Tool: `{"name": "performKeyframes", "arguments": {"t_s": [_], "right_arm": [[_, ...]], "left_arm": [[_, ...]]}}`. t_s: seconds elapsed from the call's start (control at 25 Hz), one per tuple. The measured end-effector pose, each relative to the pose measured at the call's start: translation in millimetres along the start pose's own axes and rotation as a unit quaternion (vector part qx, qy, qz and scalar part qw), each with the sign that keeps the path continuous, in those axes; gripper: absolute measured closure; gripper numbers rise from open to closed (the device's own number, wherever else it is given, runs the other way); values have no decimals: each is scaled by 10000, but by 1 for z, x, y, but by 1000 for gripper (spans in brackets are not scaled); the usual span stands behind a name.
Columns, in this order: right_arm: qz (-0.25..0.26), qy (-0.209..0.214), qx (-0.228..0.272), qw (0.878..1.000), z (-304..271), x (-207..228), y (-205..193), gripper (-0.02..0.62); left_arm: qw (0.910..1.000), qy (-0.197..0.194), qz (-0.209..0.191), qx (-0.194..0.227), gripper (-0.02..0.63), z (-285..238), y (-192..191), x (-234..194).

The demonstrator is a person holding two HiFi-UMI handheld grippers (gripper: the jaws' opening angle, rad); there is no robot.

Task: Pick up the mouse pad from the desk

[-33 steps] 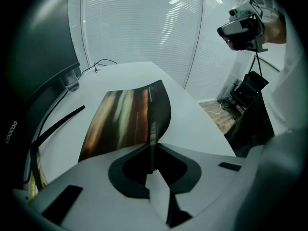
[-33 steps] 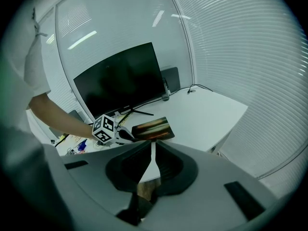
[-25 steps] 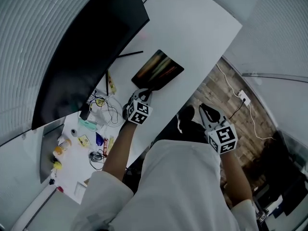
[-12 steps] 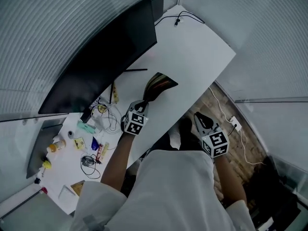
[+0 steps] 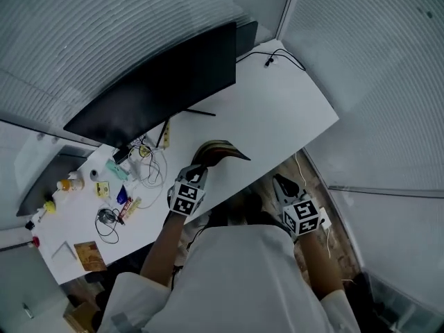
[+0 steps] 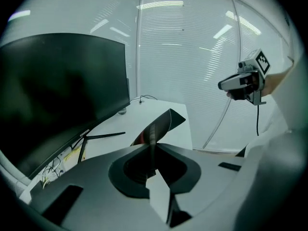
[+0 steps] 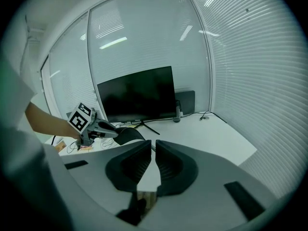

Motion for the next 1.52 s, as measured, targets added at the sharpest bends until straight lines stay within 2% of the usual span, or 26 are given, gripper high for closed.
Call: {"name": "performKeyframes", "arguments": {"t_s": [0.2,0.4,0.56,0.8,1.24,1.52], "right_arm": [[163,363,100,9992,6,26,4,549],[291,699,210,9969,16,49,9,549],[416,1001,308,9936,21,63,15,549],[657,1504,416,9856,19,71,29,549],[905,1883,665,9757,17,37,41,549],[1017,1997,829,9710,22,-1,46,549]], "left_arm": [[9982,412,335,267,566,22,9,33],[9922,841,657,638,566,46,24,67],[9851,1195,866,877,566,65,33,94],[9699,1722,1248,1187,566,97,40,130],[9556,2111,1455,1453,566,163,19,175],[9547,2203,1247,1561,565,197,4,172]]}}
Point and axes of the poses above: the fingertips, and each gripper's own axes: z backward along the fingers, x to its right, y out of its top, the point moved 9 cm from there along z, backward along the fingers, and after that the axes turned 3 degrees about -y, right-handed, at the moved point
